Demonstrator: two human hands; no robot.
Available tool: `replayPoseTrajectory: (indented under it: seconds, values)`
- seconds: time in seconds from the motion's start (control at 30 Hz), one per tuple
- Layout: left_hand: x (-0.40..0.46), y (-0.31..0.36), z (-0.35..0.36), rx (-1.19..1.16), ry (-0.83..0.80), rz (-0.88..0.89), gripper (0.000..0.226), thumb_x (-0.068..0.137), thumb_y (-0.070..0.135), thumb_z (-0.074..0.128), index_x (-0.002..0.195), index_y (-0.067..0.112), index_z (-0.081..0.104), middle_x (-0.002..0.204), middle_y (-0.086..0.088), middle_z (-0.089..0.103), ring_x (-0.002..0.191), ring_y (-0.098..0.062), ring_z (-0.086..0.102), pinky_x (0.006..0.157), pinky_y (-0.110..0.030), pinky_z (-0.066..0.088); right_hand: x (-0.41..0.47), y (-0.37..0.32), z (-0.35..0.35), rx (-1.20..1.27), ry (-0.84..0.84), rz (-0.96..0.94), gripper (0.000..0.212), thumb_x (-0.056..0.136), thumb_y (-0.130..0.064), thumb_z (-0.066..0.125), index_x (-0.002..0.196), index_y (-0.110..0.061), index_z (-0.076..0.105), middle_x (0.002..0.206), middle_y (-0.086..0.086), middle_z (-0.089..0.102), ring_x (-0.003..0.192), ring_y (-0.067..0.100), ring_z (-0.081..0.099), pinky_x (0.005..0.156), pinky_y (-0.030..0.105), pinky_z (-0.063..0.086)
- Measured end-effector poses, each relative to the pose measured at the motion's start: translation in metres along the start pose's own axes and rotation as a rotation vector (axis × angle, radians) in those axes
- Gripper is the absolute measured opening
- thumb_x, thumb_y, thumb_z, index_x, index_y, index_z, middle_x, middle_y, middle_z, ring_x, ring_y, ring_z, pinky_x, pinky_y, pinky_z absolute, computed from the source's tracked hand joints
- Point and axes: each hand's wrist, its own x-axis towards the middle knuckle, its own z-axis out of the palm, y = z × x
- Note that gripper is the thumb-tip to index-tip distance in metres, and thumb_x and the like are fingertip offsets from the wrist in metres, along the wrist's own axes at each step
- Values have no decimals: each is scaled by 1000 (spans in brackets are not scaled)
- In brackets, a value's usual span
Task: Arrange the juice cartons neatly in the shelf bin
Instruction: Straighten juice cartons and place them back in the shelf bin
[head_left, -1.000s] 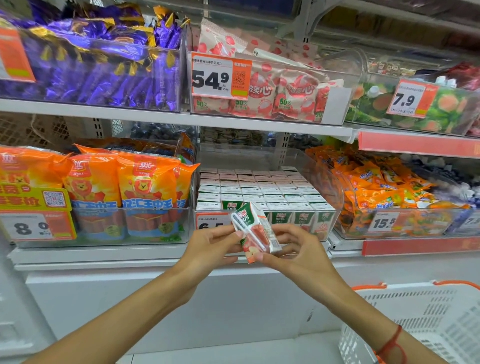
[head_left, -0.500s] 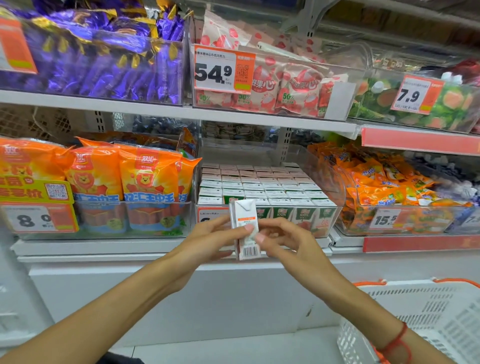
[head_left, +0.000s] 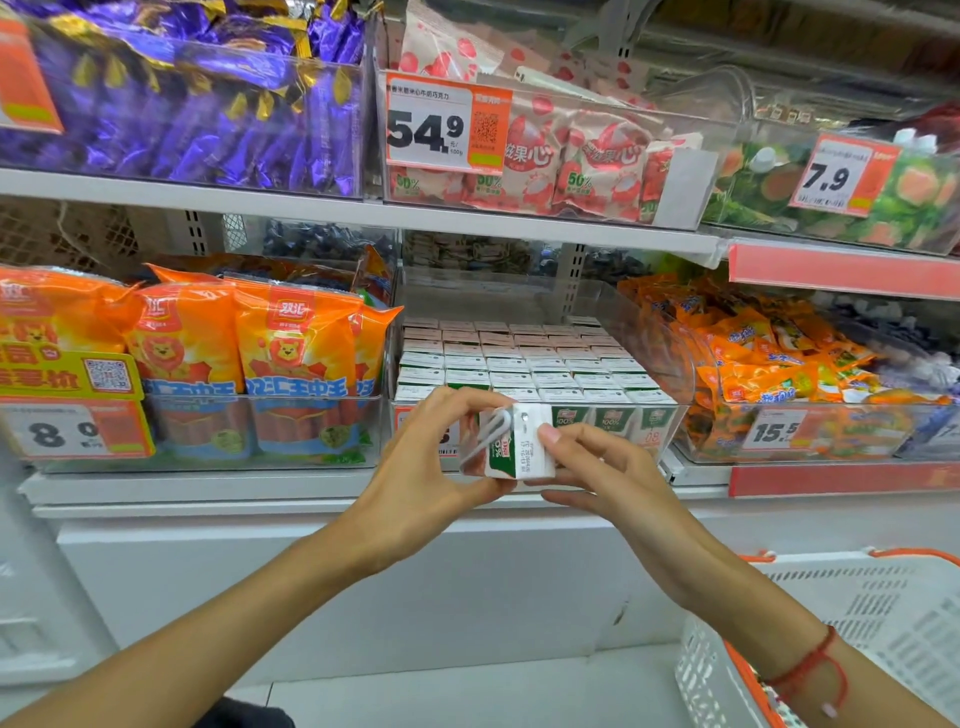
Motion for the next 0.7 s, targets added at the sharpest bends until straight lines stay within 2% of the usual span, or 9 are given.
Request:
replayPoseTrajectory:
  seconds: [0.1, 0.17, 0.27, 0.33, 0.4, 0.47, 0.57, 0.63, 0.7]
  values:
    - [0, -1, 0, 19, -13, -2, 57, 75, 21, 82, 116, 45, 52, 121, 21, 53, 117, 4, 46, 87, -4, 41, 0, 1, -2, 14, -5, 10, 41, 78, -48, 64, 98, -13, 72, 100, 3, 75, 94, 16, 72, 85, 26, 58]
    - [0, -1, 0, 19, -49, 5, 61, 75, 32, 82, 120, 53, 48, 120, 25, 53, 117, 4, 48, 88, -11, 46, 0, 1, -4, 41, 0, 24, 37, 86, -42, 63, 99, -7, 70, 98, 7, 76, 91, 19, 73, 81, 23, 58]
    - [-4, 3, 1, 42, -129, 33, 72, 74, 51, 77, 131, 63, 35, 121, 28, 51, 115, 7, 50, 85, -11, 51, 1, 1, -7, 73, 55, 30, 31, 92, -29, 62, 100, 0, 68, 91, 10, 76, 84, 22, 74, 71, 19, 57]
    - [-5, 4, 3, 115, -167, 67, 70, 76, 56, 71, 134, 63, 32, 124, 28, 48, 115, 7, 50, 88, -15, 51, 0, 3, -7, 72, 84, 12, 25, 92, -25, 63, 101, -2, 67, 86, 8, 76, 80, 23, 75, 67, 20, 58]
    - [-4, 4, 4, 66, -166, 35, 60, 81, 51, 71, 130, 61, 37, 124, 27, 49, 112, 6, 52, 89, -18, 52, -1, 3, -6, 51, 92, -29, 17, 92, -22, 62, 102, -10, 67, 82, -1, 76, 79, 21, 75, 66, 20, 57]
    - [0, 5, 2, -143, -136, -101, 50, 85, 40, 72, 122, 59, 46, 116, 24, 58, 105, 4, 60, 81, -21, 56, -3, 3, -4, -9, 35, -110, 16, 93, -18, 61, 108, -21, 65, 92, -7, 76, 88, 14, 73, 72, 18, 56]
    - [5, 4, -1, -457, -64, -352, 35, 86, 37, 69, 113, 53, 53, 97, 18, 72, 88, 2, 69, 62, -13, 54, -9, 9, -1, -332, -126, -287, 42, 93, -17, 63, 129, -38, 53, 124, -26, 62, 114, -6, 58, 91, 11, 46]
    - [4, 4, -1, -576, -70, -493, 33, 86, 44, 67, 117, 49, 54, 97, 14, 75, 90, -3, 71, 63, -16, 55, -9, 16, 1, -583, -176, -380, 57, 94, -25, 64, 141, -47, 40, 138, -36, 45, 126, -13, 43, 100, 8, 37]
    - [2, 3, -1, -659, -92, -606, 39, 86, 46, 67, 123, 39, 57, 102, 6, 75, 93, -11, 72, 67, -23, 58, -6, 17, 1, -568, -155, -381, 56, 93, -28, 64, 142, -44, 41, 139, -31, 48, 127, -10, 44, 103, 13, 39]
